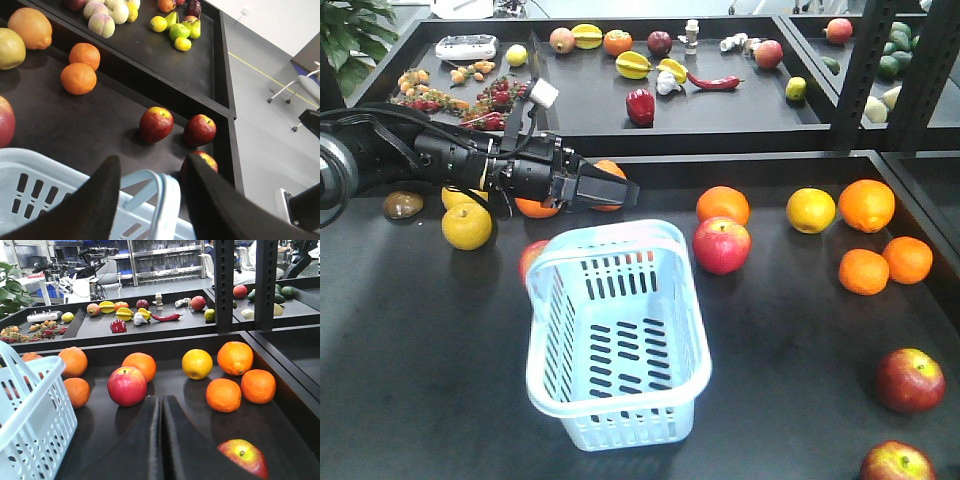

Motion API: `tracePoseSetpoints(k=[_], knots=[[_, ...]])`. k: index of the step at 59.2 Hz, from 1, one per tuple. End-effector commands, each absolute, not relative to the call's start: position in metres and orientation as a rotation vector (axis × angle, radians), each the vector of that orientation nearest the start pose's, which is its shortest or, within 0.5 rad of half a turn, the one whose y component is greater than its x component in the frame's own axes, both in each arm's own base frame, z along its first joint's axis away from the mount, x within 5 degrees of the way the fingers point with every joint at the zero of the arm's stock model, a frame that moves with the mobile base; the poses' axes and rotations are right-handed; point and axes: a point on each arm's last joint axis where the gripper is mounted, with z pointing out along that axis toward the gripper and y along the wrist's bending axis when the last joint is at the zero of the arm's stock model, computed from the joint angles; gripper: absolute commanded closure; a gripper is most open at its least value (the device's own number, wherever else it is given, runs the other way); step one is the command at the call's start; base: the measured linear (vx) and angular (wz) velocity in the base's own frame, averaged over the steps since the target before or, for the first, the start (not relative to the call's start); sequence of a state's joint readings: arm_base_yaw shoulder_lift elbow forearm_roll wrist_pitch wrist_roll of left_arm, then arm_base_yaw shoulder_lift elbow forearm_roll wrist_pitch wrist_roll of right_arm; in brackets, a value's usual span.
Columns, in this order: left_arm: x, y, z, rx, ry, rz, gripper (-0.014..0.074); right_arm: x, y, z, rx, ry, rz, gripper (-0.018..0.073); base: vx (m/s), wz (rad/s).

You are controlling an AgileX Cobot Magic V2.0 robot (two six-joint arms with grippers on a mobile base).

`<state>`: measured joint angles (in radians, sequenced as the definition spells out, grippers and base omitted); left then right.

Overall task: Pick three apples into basket with both arms
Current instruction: 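Open the left gripper off the handle and withdraw the left arm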

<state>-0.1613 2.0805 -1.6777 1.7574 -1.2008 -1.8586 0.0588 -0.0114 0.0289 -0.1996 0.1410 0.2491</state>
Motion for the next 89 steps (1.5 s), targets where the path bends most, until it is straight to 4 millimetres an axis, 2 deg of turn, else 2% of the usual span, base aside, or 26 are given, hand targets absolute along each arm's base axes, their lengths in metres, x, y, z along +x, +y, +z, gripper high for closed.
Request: tracePoseSetpoints(k=[1,10,16,22,28,35,44,52,57,65,75,89], knots=[[0.408,-0.153,0.303,0.996,1.815,-1.339,0.0214,0.056,0.002,0.195,-0.002,1.567,0.067,0.0564,0.0,0.0],[0.407,-0.153,0.304,0.963,1.843,-1.364,0.021,0.056,0.002,0.195,-0.002,1.567,0.067,0.0564,0.0,0.0],[0.404,-0.153,0.314,0.948,1.856,-1.405,0.0241,0.056,0.002,0.195,-0.002,1.567,0.067,0.0564,0.0,0.0],[0.397,-0.153,0.335,0.952,1.848,-1.452,0.0318,0.056,0.002,0.195,-0.002,1.567,0.067,0.0564,0.0,0.0],[0.388,-0.151,0.368,0.964,1.801,-1.429,0.045,0.056,0.002,0.195,-0.002,1.567,0.067,0.0564,0.0,0.0],[0.365,-0.147,0.406,1.009,1.715,-1.366,0.0605,0.056,0.002,0.195,-0.002,1.567,0.067,0.0564,0.0,0.0],[0.328,-0.141,0.45,1.057,1.612,-1.294,0.0604,0.056,0.002,0.195,-0.002,1.567,0.067,0.0564,0.0,0.0],[0.295,-0.136,0.469,1.074,1.574,-1.267,0.0604,0.056,0.002,0.194,-0.002,1.568,0.067,0.0564,0.0,0.0],[0.274,-0.133,0.469,1.069,1.586,-1.275,0.0604,0.056,0.002,0.194,-0.002,1.568,0.067,0.0564,0.0,0.0],[0.241,-0.127,0.455,1.047,1.634,-1.309,0.0604,0.056,0.002,0.194,-0.002,1.568,0.067,0.0564,0.0,0.0],[0.196,-0.12,0.422,1.041,1.689,-1.342,0.0602,0.056,0.002,0.194,-0.002,1.568,0.067,0.0564,0.0,0.0],[0.151,-0.113,0.377,1.004,1.776,-1.402,0.0602,0.056,0.002,0.194,-0.002,1.568,0.067,0.0564,0.0,0.0]])
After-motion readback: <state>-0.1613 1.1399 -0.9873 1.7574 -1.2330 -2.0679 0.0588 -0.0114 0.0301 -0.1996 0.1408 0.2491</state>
